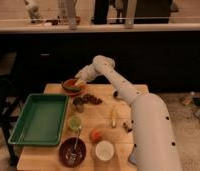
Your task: Place pepper in tray
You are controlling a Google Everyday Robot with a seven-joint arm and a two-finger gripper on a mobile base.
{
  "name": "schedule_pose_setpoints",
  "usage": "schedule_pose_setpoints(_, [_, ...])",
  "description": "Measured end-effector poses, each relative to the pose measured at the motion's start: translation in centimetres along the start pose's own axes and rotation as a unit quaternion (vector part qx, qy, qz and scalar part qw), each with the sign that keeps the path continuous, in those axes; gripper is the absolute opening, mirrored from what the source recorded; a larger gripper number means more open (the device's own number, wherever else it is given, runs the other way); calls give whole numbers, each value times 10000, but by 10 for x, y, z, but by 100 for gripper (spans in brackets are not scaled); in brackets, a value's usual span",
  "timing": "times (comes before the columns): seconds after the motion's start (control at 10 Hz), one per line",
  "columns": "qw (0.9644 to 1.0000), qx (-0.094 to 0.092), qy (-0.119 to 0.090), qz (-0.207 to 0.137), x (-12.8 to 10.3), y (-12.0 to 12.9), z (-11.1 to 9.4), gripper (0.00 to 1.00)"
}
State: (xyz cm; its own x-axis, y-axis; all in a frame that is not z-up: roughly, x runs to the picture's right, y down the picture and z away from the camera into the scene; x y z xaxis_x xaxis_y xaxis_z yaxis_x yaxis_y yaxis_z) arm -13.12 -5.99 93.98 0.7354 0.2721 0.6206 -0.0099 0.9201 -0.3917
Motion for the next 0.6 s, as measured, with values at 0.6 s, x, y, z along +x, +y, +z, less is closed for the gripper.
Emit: schedule_pose_setpoints(0.6, [9993, -365, 17, 18, 2, 6, 34, 53])
